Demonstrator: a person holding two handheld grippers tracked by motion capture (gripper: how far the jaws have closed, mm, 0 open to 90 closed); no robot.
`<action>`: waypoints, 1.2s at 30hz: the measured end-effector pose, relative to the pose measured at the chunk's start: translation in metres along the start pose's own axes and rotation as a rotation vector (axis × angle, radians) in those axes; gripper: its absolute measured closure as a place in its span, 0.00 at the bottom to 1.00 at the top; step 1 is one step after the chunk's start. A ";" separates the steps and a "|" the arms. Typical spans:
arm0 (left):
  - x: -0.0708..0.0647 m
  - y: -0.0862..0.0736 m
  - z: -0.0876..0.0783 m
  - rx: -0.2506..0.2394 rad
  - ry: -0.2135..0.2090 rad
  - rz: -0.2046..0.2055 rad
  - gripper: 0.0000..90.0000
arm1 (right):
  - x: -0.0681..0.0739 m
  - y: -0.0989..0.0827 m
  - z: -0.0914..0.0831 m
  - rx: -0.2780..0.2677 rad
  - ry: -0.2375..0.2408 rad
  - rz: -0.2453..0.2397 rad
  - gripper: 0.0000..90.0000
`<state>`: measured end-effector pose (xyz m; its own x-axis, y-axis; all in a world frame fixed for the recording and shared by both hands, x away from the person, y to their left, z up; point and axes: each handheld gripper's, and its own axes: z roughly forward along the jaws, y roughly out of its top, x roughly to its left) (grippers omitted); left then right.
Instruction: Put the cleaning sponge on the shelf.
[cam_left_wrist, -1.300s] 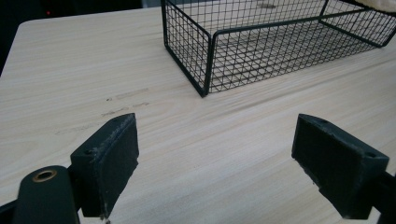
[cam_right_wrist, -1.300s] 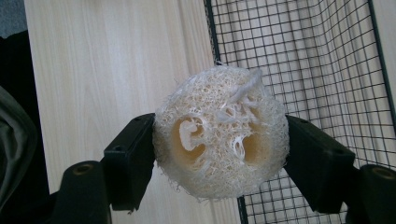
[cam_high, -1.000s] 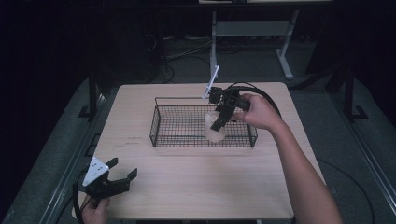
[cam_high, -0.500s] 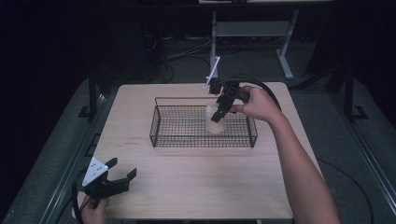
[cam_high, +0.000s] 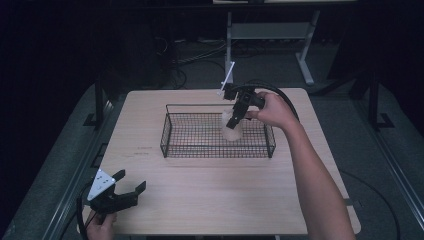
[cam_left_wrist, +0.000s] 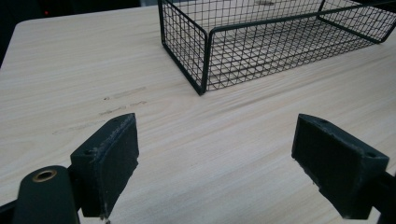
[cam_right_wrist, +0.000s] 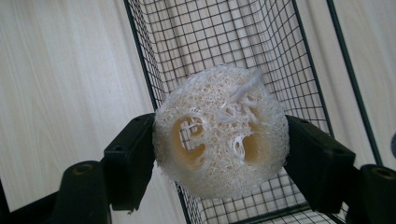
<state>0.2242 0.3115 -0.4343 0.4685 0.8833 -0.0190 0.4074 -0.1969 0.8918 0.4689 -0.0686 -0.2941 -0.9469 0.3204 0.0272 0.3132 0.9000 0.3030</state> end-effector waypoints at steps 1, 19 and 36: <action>0.000 0.000 0.000 0.000 -0.001 0.001 0.15 | 0.000 0.001 0.002 0.005 0.008 0.000 0.31; 0.000 -0.001 0.000 0.001 -0.006 0.010 0.15 | -0.012 0.000 0.035 0.033 0.036 0.018 0.31; 0.001 -0.001 0.001 0.002 -0.001 0.006 0.15 | -0.015 -0.008 0.054 0.044 0.045 0.032 0.31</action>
<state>0.2249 0.3118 -0.4355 0.4722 0.8814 -0.0139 0.4063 -0.2037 0.8908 0.4849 -0.0645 -0.3479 -0.9384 0.3363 0.0789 0.3451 0.9020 0.2594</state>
